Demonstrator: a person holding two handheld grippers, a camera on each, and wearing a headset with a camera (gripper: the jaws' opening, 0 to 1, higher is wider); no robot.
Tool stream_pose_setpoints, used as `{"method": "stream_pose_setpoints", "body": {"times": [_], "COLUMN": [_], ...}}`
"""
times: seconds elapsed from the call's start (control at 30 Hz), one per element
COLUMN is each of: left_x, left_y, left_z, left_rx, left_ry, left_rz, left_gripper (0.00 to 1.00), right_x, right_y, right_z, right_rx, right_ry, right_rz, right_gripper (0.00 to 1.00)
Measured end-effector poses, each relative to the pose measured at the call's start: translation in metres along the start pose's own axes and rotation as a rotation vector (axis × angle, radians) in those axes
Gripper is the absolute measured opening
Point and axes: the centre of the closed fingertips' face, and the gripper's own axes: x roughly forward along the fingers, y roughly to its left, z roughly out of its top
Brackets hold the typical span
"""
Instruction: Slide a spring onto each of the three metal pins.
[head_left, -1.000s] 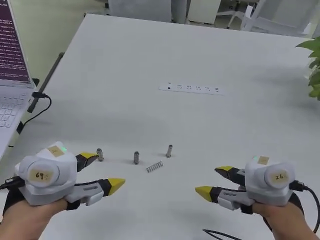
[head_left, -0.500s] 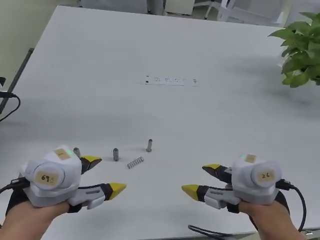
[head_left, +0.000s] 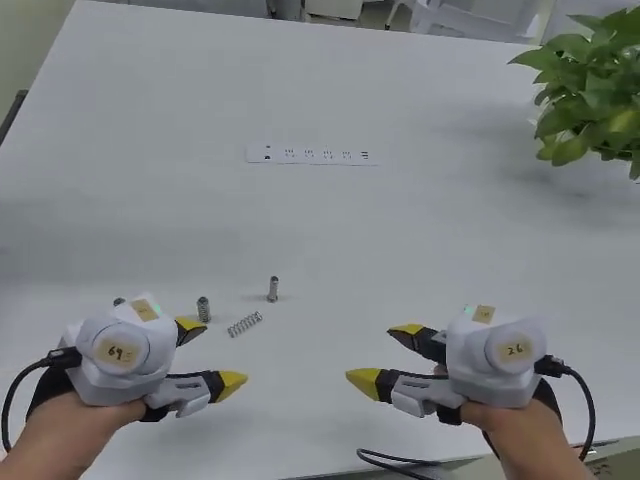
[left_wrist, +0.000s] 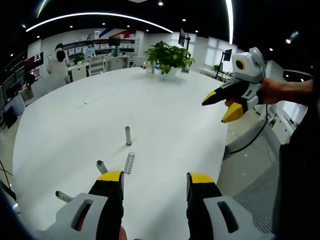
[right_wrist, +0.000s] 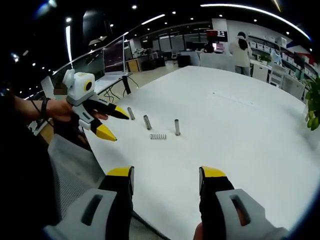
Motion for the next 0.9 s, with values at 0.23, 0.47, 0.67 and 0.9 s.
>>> {"method": "stream_pose_setpoints", "body": {"times": [0.23, 0.47, 0.67, 0.9], "left_x": [0.019, 0.036, 0.05, 0.066], "left_y": [0.005, 0.009, 0.02, 0.028], "left_z": [-0.006, -0.011, -0.018, -0.023], "left_rx": [0.011, 0.037, 0.033, 0.03], "left_ry": [0.038, 0.074, 0.103, 0.13], "left_rz": [-0.009, -0.01, 0.01, 0.02], "left_gripper": [0.42, 0.4, 0.39, 0.37], "right_x": [0.003, 0.004, 0.005, 0.006], "right_y": [0.005, 0.004, 0.003, 0.005], "right_z": [-0.001, -0.005, -0.009, -0.01], "right_rx": [-0.009, -0.016, -0.01, -0.008], "right_ry": [0.013, 0.03, 0.04, 0.05], "right_rz": [0.019, 0.024, 0.027, 0.035], "right_gripper": [0.51, 0.51, 0.51, 0.51]}}
